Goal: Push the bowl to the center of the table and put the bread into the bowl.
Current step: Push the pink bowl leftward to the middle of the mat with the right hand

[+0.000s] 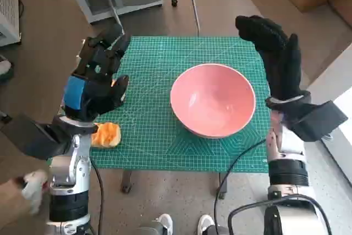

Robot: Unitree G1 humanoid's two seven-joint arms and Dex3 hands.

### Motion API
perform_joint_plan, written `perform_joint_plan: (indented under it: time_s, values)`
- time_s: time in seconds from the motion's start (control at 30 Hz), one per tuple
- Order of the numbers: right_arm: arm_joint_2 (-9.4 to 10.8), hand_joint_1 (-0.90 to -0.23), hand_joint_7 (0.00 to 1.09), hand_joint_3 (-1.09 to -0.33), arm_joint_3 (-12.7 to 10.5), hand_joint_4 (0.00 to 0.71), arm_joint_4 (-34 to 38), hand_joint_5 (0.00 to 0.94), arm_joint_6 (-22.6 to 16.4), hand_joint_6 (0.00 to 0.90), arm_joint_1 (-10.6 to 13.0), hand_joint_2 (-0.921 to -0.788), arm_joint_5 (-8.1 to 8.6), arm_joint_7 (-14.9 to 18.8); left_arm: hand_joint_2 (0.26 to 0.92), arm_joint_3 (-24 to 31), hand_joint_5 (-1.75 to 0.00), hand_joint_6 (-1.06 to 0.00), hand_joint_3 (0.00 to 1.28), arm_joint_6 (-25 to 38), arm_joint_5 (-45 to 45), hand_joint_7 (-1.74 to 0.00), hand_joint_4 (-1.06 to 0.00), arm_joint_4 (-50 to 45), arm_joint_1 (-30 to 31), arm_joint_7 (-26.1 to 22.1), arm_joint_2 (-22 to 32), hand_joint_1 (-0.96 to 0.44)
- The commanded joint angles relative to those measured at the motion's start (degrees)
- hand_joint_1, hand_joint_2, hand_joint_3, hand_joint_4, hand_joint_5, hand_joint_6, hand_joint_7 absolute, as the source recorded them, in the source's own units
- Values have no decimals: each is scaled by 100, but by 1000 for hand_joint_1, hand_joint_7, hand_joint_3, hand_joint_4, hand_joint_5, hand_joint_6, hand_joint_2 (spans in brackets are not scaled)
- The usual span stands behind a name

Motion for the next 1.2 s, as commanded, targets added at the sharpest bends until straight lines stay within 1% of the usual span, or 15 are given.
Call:
perform_joint_plan:
  time_s: [0.03, 0.2, 0.27, 0.33, 0.4, 0.43, 0.53, 0.63, 0.8, 1.03, 1.2]
  values:
    - [-1, -607, 1, -587, 3, 266, 56, 2, 115, 362, 135, -921, 2, 46, 738, 10, -382, 1, 655, 56, -84, -699, 1, -109, 42, 6, -11, -476]
    - [3, -599, 1, -586, -2, 268, 50, 3, 146, 362, 135, -921, 61, 106, 735, 37, -376, 1, 657, 50, -96, -704, 1, -172, 68, 21, -15, -477]
    - [0, -596, 1, -586, -6, 268, 52, 3, 161, 362, 128, -921, 74, 126, 746, 58, -368, 1, 658, 33, -110, -687, 1, -186, 73, 24, -16, -481]
    - [2, -593, 1, -585, -11, 268, 40, 3, 177, 362, 128, -921, 84, 144, 833, 93, -349, 1, 599, 30, -147, -658, 1, -193, 73, 22, -8, -529]
    - [3, -592, 1, -584, -18, 269, 34, 3, 187, 362, 129, -921, 97, 167, 876, 142, -341, 1, 579, 42, -220, -648, 1, -178, 54, 12, 9, -564]
    - [3, -591, 1, -583, -22, 270, 34, 3, 190, 362, 129, -921, 103, 180, 892, 162, -338, 1, 601, 45, -256, -648, 1, -167, 45, 6, 17, -591]
    - [1, -588, 1, -582, -33, 271, 51, 3, 192, 362, 119, -921, 119, 211, 912, 239, -327, 1, 660, 31, -353, -652, 1, -152, 25, -12, 40, -634]
    - [1, -590, 1, -580, -38, 272, 64, 3, 197, 362, 108, -921, 125, 220, 918, 309, -318, 1, 705, 3, -412, -659, 1, -153, 15, -21, 52, -675]
    - [22, -591, 1, -579, -36, 273, 54, 3, 193, 362, 99, -921, 123, 230, 920, 384, -319, 1, 745, -210, -346, -680, 1, -108, -3, -60, 105, -718]
    - [52, -599, 1, -575, -34, 273, 55, 2, 198, 362, 92, -921, 137, 254, 921, 497, -336, 1, 791, -470, -314, -697, 1, 31, -49, -101, 195, -728]
    - [69, -598, 1, -573, -32, 273, 61, 2, 186, 362, 88, -921, 133, 249, 921, 555, -352, 1, 831, -539, -363, -706, -5, 71, -53, -127, 215, -731]
